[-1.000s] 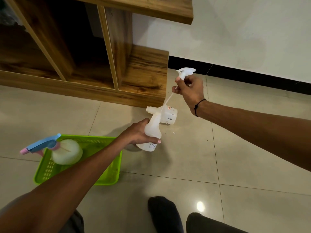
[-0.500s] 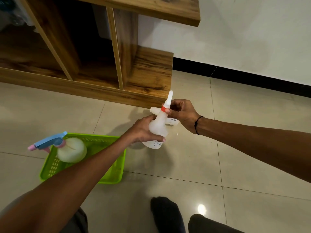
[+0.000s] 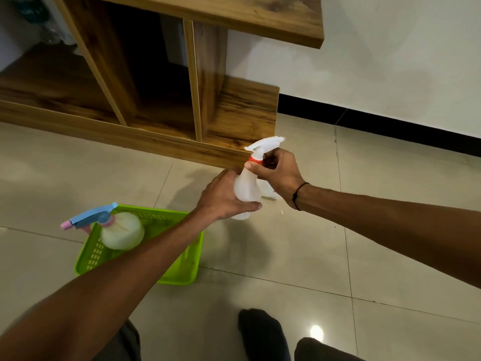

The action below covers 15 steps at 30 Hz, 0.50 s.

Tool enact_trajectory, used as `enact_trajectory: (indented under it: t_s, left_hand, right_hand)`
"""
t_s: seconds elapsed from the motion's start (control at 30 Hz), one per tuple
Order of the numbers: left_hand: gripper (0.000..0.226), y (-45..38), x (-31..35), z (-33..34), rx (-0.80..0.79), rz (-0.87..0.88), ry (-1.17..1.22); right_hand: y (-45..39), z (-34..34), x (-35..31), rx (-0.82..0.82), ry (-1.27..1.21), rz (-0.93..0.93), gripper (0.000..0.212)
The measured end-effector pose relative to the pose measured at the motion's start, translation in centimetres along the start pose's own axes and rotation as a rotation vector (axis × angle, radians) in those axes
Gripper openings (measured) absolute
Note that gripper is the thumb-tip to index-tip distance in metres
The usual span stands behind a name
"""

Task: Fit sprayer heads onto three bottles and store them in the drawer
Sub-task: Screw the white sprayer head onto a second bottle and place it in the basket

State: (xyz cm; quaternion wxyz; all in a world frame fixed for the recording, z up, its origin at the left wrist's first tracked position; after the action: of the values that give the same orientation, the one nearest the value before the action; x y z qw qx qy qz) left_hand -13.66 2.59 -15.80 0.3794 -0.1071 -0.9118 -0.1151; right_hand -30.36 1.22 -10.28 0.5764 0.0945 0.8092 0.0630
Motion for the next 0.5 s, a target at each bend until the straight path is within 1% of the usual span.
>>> enact_trajectory:
  t_s: [0.1,0.17,0.2,0.23,0.3,0.33,0.37,0.4,0.43,0.47,0.5]
  left_hand:
    - [0.100,0.4,0.1,0.6,0.131,-0.033,-0.106]
    - [0.105,0.3,-0.1,0.3,0.166,-0.025,-0.111]
    - [0.109,0.1,-0.3,0.0,0.170,-0.027,-0.076]
    - [0.113,0.0,-0.4,-0.4,0.174,-0.039,0.012]
    - [0.112,-0.1,-0.6,-1.4,0.200,-0.098,0.339]
    - [0.106,-0.2,-0.8,-1.9,0.212,-0.165,0.523]
    - [0.101,-0.3,-1.3,-2.3,0.195,-0.269,0.695]
    - [0.098,-0.4,-1.9,-2.6,0.133,-0.386,0.844]
    - [0.098,-0.4,-2.5,-2.9,0.027,-0.491,0.952]
    - [0.100,-0.2,-3.1,-3.0,-0.118,-0.552,1.021]
    - [0.102,0.0,-3.5,-3.1,-0.277,-0.565,1.069]
  right_hand:
    - [-0.1,0.5,-0.3,0.010,-0.031,0.024,0.040]
    - [-0.3,0.4,-0.6,0.013,-0.072,0.033,0.036]
    - [-0.4,0.3,-0.8,0.023,-0.090,0.034,0.035]
    - [-0.6,0.1,-1.0,0.039,-0.098,0.031,0.035]
    - [-1.0,-0.4,-1.5,0.076,-0.097,0.016,0.035]
    - [-1.1,-0.6,-1.7,0.086,-0.099,0.008,0.036]
    - [-1.2,-0.8,-2.0,0.089,-0.104,0.002,0.036]
    - [-1.3,-0.9,-2.1,0.091,-0.110,-0.003,0.037]
    - [-1.4,-0.8,-2.3,0.092,-0.116,-0.008,0.037]
    - [-1.3,-0.7,-2.3,0.092,-0.126,-0.008,0.037]
    - [-1.3,-0.5,-2.4,0.085,-0.138,-0.006,0.037]
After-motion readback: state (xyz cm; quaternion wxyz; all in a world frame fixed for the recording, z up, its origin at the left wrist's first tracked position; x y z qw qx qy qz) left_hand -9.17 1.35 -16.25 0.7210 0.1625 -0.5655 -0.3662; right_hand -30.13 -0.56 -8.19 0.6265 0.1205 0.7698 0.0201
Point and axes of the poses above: each hand's wrist, its own y-axis away from the middle knuckle, its own z-axis out of the palm, x = y × z, the point moved 2 cm from there along -y, towards the middle knuckle, and after that the axes turned 5 degrees about z, right-handed, at the moved point
